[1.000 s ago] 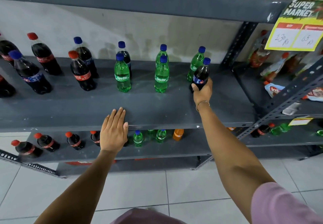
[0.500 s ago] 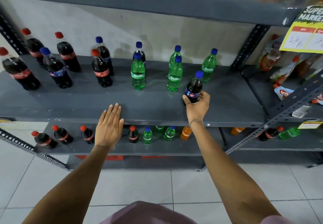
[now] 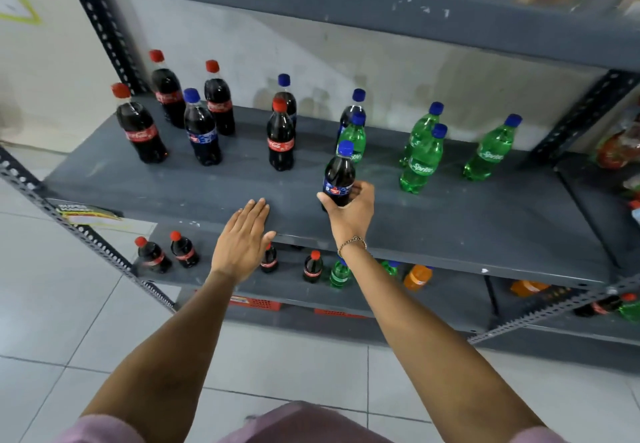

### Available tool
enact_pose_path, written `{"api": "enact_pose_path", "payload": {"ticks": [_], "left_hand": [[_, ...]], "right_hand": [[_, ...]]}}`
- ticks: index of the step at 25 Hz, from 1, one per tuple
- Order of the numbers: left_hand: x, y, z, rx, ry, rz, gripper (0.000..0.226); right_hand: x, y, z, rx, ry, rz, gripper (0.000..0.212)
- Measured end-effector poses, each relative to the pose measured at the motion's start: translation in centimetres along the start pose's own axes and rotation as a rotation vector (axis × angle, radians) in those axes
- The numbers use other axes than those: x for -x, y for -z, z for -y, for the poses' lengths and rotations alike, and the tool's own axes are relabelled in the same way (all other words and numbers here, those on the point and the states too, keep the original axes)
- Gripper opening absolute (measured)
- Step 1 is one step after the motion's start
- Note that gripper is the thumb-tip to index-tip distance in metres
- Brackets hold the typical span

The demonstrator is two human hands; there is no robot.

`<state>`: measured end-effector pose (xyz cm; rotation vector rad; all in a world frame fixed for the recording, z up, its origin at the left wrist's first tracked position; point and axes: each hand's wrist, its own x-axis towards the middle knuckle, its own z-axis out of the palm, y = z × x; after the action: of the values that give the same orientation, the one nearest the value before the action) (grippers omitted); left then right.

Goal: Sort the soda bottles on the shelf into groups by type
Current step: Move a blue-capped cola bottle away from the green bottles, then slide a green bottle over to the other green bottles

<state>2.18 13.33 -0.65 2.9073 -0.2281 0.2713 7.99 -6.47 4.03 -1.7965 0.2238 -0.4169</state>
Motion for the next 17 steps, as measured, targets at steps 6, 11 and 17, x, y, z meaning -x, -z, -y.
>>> {"api": "enact_pose_path", "payload": {"ticks": [6,11,17], "left_hand": [[-0.3,-0.3,0.4,0.018,0.0,0.023,0.065],[-0.3,-0.4,0.5,0.022,-0.003,0.014,0.066],[-0.3,-0.8,0.5,0.027,0.013,0.0,0.065]], "right_hand": [[-1.1,-4.9,2.1,0.091,-0.007,0.058,0.056],[-1.8,-6.3,2.1,0.123,0.016,0.111,0.061],[-1.2,-2.7,-1.6,0.217,-0.047,0.037,0.043]]}}
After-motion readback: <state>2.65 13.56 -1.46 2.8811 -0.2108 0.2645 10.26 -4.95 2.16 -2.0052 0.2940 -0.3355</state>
